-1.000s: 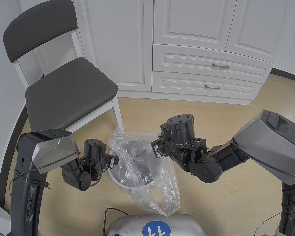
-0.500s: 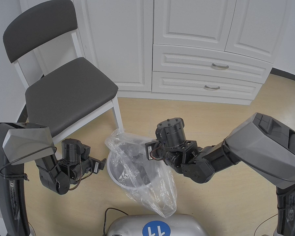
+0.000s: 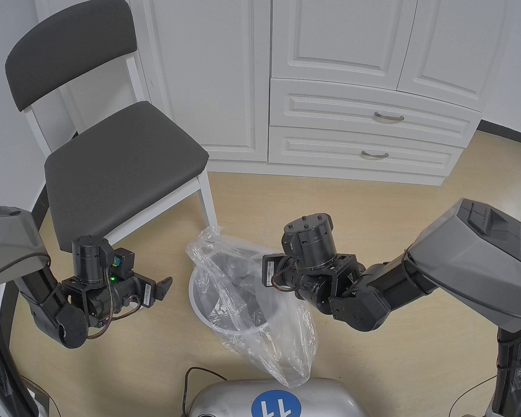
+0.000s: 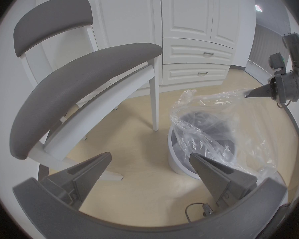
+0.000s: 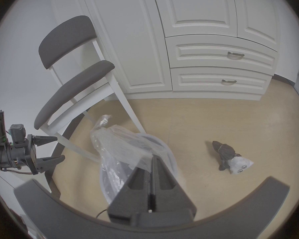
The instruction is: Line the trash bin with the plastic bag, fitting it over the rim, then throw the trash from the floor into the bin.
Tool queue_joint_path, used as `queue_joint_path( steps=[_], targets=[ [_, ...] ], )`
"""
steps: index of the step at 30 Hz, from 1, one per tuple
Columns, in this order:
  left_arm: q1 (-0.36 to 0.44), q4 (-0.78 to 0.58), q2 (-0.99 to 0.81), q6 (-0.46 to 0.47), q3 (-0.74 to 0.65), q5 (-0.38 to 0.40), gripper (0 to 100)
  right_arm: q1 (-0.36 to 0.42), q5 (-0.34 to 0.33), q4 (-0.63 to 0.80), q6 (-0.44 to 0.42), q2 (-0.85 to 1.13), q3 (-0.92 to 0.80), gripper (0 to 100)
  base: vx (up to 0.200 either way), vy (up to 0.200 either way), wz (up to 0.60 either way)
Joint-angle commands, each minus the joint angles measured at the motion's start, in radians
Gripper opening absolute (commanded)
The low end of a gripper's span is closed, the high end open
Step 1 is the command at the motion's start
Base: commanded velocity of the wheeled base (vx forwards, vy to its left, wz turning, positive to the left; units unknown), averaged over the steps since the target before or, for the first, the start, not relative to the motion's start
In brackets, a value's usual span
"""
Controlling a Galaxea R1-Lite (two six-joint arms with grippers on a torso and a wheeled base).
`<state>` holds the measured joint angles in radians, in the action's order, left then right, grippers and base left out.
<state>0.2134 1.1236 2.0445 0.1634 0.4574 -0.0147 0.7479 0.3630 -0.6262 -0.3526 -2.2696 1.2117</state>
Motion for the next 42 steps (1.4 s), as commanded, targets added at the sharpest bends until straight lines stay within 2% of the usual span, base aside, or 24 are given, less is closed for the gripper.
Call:
queue_joint_path(
  steps=[1,3,6,7,8,11,14,21,28,34,42],
  targets=[
    [0.084,-0.223,-0.188,-0.025,0.053,0.005,100,0.027,-0.001,-0.084,-0.026,0.013,-0.057,0,0.0,0.0,0.0],
    [0.126,-0.363,-0.23,-0.085,0.124,0.005,100,0.018,-0.002,-0.113,-0.025,-0.007,-0.052,0,0.0,0.0,0.0],
    [0.198,-0.647,-0.256,-0.252,0.323,-0.008,100,0.001,-0.007,-0.136,-0.031,-0.022,-0.057,0,0.0,0.0,0.0],
    [0.201,-0.66,-0.254,-0.259,0.334,-0.01,100,0.001,-0.009,-0.138,-0.031,-0.022,-0.057,0,0.0,0.0,0.0],
    [0.207,-0.786,-0.239,-0.306,0.432,-0.022,100,-0.004,-0.024,-0.141,-0.031,-0.033,-0.054,0,0.0,0.0,0.0],
    [0.208,-0.924,-0.176,-0.329,0.552,-0.068,100,-0.004,-0.036,-0.141,-0.031,-0.033,-0.055,0,0.0,0.0,0.0],
    [0.221,-0.936,-0.124,-0.341,0.592,-0.102,100,-0.004,-0.036,-0.141,-0.031,-0.033,-0.055,0,0.0,0.0,0.0],
    [0.258,-0.952,-0.003,-0.351,0.695,-0.116,100,0.001,-0.036,-0.142,-0.032,-0.038,-0.054,0,0.0,0.0,0.0],
    [0.302,-1.002,0.143,-0.352,0.747,-0.255,100,-0.001,-0.036,-0.145,-0.037,-0.034,-0.044,0,0.0,0.0,0.0],
    [0.34,-1.009,0.212,-0.38,0.787,-0.26,100,0.001,-0.036,-0.164,-0.046,-0.041,-0.043,0,0.0,0.0,0.0],
    [0.343,-1.064,0.316,-0.392,0.899,-0.266,100,0.001,-0.036,-0.164,-0.048,-0.045,-0.034,0,0.0,0.0,0.0]
  ],
)
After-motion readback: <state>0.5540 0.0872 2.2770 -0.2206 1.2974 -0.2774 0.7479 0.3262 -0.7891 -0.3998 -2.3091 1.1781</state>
